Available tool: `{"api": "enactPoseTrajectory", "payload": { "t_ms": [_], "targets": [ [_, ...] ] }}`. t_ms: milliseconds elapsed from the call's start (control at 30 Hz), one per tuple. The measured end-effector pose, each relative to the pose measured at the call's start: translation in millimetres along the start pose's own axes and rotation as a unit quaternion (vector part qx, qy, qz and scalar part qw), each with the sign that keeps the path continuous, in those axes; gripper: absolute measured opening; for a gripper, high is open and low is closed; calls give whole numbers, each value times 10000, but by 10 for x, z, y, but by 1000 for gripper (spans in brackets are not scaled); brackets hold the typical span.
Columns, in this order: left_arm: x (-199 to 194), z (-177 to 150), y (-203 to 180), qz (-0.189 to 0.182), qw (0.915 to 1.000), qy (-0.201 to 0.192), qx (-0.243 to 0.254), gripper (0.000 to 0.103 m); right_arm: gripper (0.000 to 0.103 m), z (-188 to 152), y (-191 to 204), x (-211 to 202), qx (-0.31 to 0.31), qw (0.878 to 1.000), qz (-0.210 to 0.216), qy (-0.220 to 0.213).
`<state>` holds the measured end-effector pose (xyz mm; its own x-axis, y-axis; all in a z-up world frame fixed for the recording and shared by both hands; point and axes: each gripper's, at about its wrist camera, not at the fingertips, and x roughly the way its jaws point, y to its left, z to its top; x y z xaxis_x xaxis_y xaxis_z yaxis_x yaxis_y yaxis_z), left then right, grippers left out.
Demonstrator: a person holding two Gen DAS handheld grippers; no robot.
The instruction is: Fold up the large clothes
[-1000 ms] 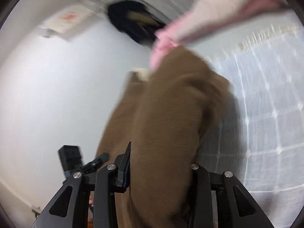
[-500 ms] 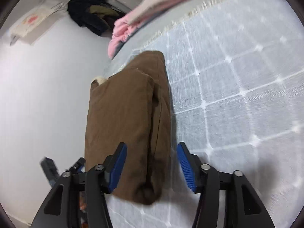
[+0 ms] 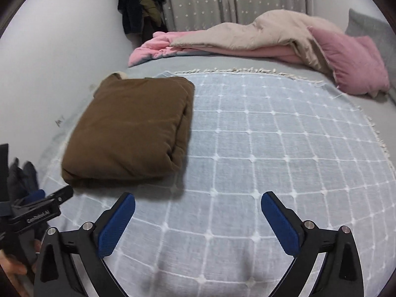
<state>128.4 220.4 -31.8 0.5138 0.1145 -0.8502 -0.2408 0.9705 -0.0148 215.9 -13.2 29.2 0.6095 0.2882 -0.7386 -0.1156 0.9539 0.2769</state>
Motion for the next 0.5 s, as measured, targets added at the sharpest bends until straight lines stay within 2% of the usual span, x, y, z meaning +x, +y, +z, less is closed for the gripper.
{"api": "enactPoseTrajectory", "payload": {
  "t_ms": [33,100,367,500],
  "targets": [
    [32,-35,-12,-85,9999,81,60,102,102,-8,35,98,-62,9998,-156,127],
    [21,-84,-33,-25,9999,69,126,102,102,-39,66,126,-138,9992,-276,257],
    [-64,-217,-55,-128,9997,72,197,102,102,-157,162,140,-146,9997,-178,121],
    [-113,-234,-89,-94,9996,-22,267,102,102,-210,242,194,-240,9994,-37,258]
  ]
}}
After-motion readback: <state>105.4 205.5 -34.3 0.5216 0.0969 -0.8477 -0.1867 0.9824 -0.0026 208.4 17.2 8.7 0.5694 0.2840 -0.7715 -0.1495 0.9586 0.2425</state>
